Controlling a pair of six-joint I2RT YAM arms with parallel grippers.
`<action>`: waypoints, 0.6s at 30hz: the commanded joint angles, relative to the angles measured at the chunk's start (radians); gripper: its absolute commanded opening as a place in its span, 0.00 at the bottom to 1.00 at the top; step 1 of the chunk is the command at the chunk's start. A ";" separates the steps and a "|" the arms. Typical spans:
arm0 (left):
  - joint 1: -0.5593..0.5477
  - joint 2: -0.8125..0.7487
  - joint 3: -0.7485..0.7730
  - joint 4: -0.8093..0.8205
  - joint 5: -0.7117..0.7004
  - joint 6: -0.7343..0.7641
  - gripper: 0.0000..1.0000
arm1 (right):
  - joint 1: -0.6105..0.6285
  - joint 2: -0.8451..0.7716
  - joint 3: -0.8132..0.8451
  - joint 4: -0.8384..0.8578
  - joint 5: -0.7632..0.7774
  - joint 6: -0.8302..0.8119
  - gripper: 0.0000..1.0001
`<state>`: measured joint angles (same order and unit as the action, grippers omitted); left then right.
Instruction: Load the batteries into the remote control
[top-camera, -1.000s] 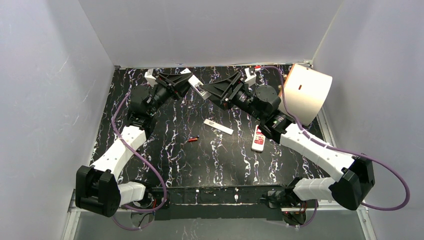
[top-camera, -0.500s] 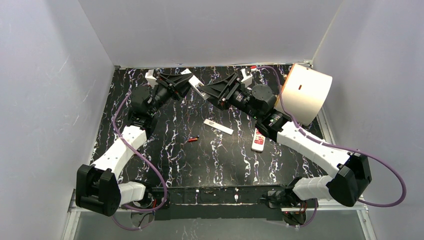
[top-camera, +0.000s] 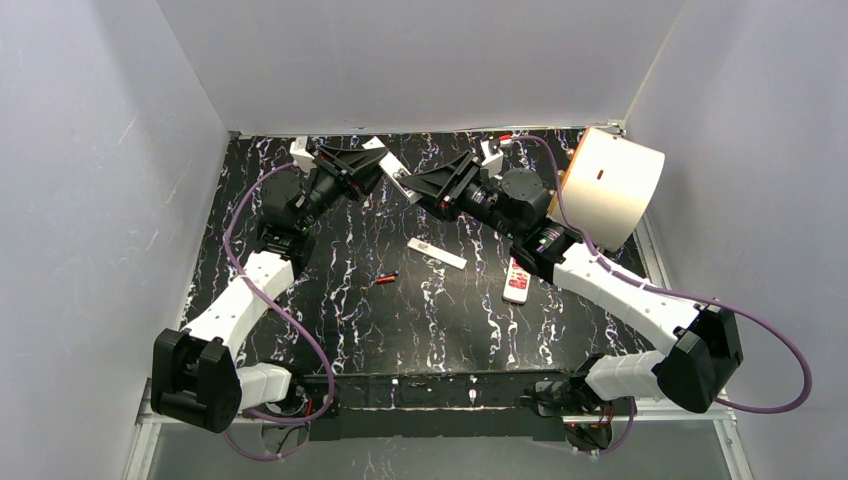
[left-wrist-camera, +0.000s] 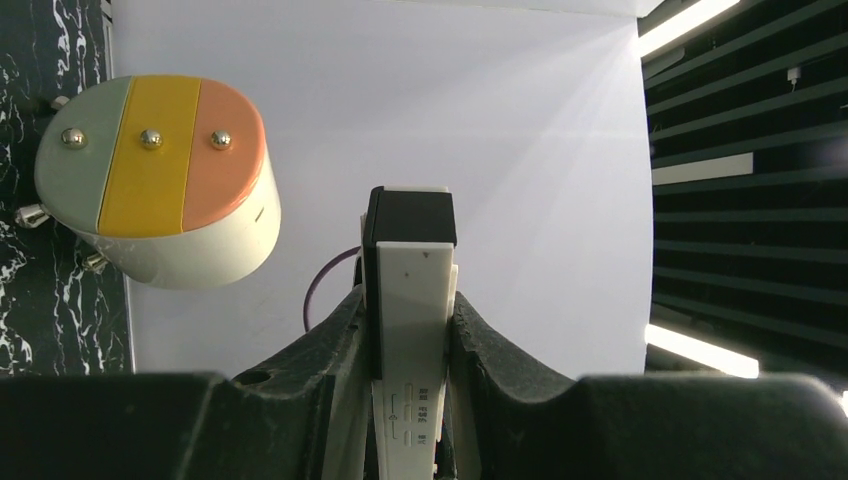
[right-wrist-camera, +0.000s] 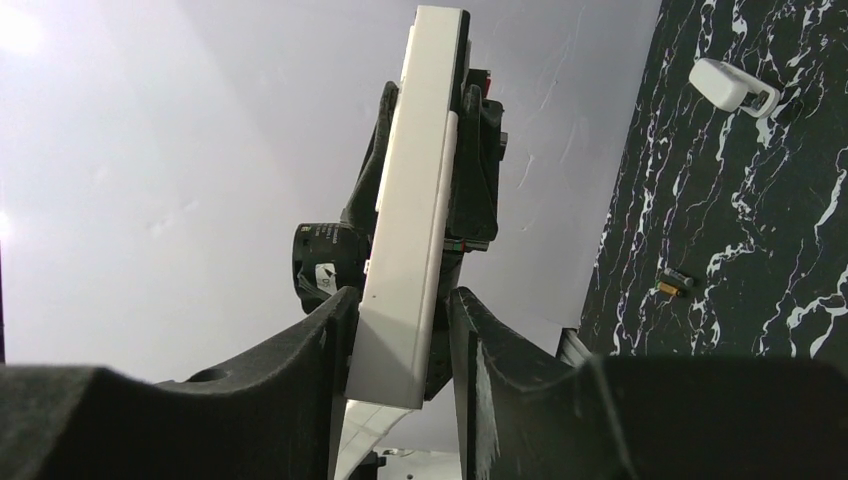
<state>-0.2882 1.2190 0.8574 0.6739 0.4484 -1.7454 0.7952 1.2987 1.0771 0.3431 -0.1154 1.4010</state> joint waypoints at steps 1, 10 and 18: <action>-0.012 -0.063 0.050 0.090 0.032 0.032 0.00 | 0.000 0.010 0.025 -0.049 0.004 0.001 0.46; -0.006 -0.076 0.029 0.070 0.052 0.183 0.00 | -0.019 -0.081 -0.043 0.109 -0.019 -0.064 0.89; -0.005 -0.067 0.020 0.069 0.085 0.236 0.00 | -0.027 -0.079 -0.019 0.066 -0.241 -0.247 0.88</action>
<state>-0.2928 1.1744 0.8593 0.7082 0.4973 -1.5658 0.7704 1.2270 1.0245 0.4015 -0.2134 1.2919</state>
